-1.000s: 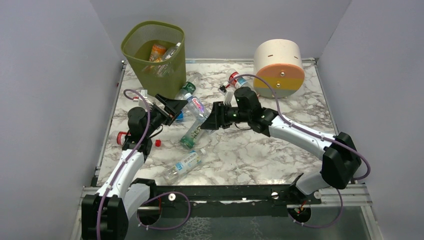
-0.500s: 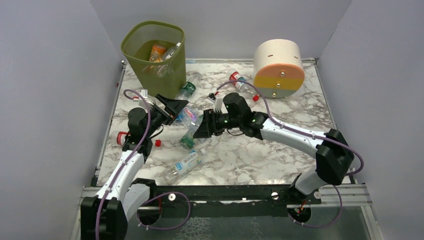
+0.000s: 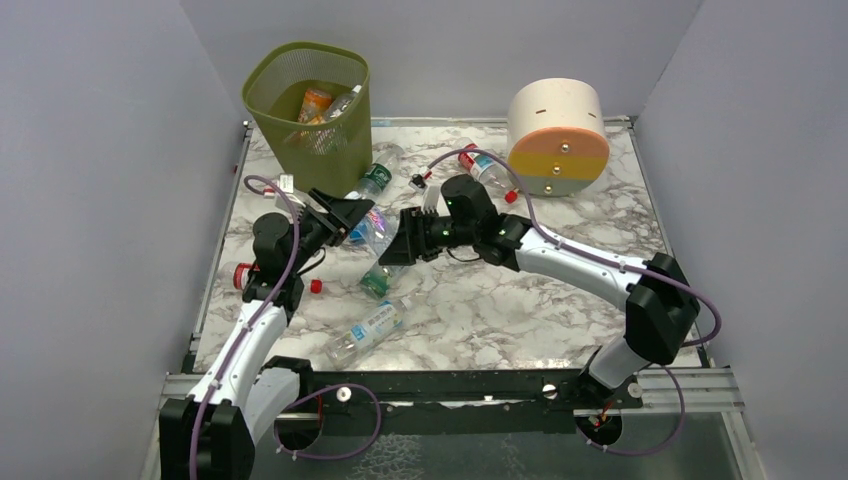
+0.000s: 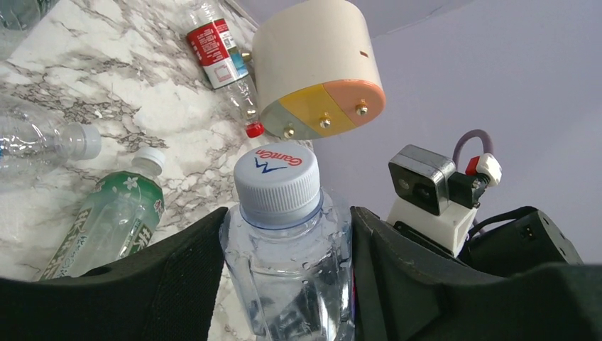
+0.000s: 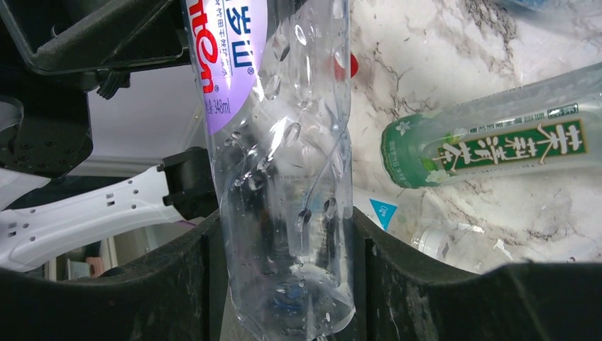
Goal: Put the plastic bottles in the bin
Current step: Pick up the plastic bottle at the center of the board.
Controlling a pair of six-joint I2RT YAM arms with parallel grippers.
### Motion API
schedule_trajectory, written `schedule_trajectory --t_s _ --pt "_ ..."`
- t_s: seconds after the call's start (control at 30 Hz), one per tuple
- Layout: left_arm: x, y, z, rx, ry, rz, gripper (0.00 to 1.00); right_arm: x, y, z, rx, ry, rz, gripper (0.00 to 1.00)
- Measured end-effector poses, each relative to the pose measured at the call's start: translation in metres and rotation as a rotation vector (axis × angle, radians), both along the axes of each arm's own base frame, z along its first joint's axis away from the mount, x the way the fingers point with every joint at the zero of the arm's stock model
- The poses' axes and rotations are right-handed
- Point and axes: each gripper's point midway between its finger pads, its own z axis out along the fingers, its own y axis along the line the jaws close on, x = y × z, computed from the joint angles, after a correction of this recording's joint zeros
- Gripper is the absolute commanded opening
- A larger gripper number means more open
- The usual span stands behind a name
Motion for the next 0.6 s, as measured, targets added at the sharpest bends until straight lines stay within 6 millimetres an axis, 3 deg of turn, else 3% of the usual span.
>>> schedule_trajectory --t_s 0.27,0.6 --pt "0.005 0.001 0.01 0.026 -0.007 0.004 0.41 0.004 0.004 0.007 0.008 -0.022 0.003 0.59" --pt "0.005 0.0 0.003 0.083 0.022 -0.009 0.4 0.007 0.006 0.009 -0.002 -0.025 0.005 0.79"
